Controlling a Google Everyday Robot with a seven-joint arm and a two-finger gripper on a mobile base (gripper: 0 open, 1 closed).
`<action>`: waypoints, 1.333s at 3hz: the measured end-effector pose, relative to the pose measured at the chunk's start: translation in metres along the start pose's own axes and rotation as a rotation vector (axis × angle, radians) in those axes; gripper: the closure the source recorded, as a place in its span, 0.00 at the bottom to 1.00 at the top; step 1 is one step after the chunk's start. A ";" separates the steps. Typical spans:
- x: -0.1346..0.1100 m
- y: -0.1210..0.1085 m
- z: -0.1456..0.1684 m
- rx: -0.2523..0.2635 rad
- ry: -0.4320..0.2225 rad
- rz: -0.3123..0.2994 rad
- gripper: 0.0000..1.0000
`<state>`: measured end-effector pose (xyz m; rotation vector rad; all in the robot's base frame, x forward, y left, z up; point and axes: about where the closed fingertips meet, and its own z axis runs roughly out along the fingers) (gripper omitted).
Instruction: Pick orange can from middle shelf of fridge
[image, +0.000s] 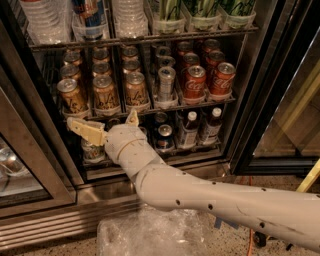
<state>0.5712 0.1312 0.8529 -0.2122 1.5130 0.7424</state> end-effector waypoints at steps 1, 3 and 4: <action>0.001 -0.002 0.002 0.060 0.014 -0.105 0.00; 0.001 -0.009 0.006 0.219 0.016 -0.409 0.00; 0.001 -0.010 0.007 0.222 0.016 -0.407 0.00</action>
Offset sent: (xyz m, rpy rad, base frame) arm 0.0092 -0.0043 -0.0042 -0.4825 -0.1997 -0.3011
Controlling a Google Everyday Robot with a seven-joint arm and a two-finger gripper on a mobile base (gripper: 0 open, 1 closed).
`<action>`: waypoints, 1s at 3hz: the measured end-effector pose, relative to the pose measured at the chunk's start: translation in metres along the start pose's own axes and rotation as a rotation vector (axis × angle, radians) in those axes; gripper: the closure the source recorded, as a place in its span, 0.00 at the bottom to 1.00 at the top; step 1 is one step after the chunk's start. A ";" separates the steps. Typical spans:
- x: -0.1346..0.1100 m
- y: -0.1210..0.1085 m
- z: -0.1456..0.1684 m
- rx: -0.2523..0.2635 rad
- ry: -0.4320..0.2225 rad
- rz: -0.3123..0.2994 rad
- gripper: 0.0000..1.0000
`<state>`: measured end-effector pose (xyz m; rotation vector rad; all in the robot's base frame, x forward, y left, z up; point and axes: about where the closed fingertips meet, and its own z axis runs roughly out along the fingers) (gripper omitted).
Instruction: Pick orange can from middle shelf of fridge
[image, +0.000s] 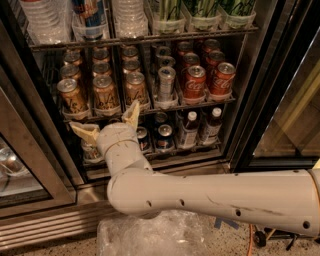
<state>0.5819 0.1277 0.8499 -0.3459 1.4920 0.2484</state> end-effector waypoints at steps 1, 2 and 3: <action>0.012 0.026 0.009 -0.032 0.030 -0.013 0.00; 0.012 0.026 0.009 -0.032 0.030 -0.013 0.00; 0.012 0.026 0.009 -0.032 0.030 -0.013 0.18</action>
Offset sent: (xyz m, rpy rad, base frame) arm -0.0018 0.0389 -0.0207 -0.0390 0.0375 0.0432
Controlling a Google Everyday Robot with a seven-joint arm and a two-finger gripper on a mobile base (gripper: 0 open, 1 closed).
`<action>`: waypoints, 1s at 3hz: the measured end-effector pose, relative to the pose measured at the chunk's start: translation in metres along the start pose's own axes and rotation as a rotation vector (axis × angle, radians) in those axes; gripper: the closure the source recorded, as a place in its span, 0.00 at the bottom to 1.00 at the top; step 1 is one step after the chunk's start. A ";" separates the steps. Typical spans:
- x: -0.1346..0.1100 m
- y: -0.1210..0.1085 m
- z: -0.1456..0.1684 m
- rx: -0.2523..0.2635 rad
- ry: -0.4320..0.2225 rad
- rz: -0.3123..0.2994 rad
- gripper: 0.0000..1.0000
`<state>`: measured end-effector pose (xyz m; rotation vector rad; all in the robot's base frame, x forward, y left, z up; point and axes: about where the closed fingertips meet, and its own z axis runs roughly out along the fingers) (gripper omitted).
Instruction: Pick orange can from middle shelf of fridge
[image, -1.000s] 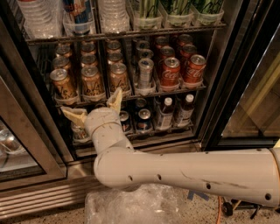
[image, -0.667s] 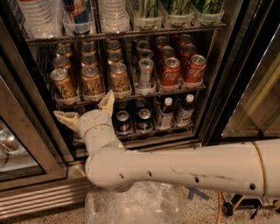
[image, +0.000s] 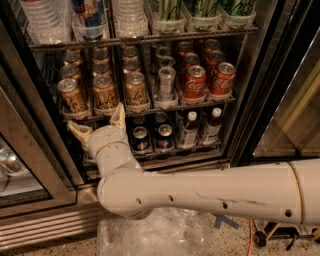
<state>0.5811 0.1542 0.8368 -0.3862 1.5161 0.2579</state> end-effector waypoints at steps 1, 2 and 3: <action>0.000 0.000 0.000 0.000 0.000 0.000 0.43; 0.000 0.000 0.000 0.000 0.000 0.000 0.55; 0.000 0.000 0.000 0.000 0.000 0.000 0.55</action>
Offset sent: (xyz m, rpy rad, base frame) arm 0.0000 0.0000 0.0000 0.0000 0.0000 0.0000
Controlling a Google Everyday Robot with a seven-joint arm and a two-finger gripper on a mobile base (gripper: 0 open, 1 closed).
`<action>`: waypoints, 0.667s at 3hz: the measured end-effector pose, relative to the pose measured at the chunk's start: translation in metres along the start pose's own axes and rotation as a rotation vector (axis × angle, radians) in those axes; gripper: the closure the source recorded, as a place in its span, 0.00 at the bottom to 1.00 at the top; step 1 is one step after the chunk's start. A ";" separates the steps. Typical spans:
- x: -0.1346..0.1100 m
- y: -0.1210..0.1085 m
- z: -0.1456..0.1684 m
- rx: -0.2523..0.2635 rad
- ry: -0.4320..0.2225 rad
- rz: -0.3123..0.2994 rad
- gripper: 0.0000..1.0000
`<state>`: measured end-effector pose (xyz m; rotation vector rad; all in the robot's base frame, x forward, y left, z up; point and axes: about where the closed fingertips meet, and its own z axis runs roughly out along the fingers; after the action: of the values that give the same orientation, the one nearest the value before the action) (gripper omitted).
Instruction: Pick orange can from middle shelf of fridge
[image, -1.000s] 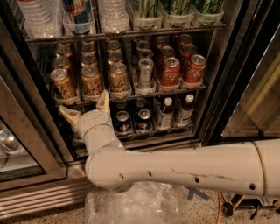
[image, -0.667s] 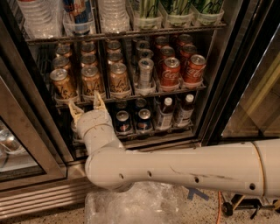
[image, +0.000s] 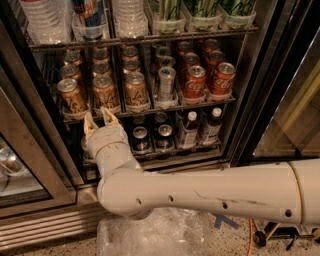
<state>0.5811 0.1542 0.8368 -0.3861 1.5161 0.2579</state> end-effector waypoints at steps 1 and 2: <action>0.000 0.000 0.000 0.000 0.000 0.000 0.35; 0.000 0.000 0.000 0.000 0.000 0.000 0.00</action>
Offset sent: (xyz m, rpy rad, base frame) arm 0.0000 0.0000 0.0000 0.0000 0.0000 0.0000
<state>0.5812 0.1542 0.8368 -0.3861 1.5161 0.2579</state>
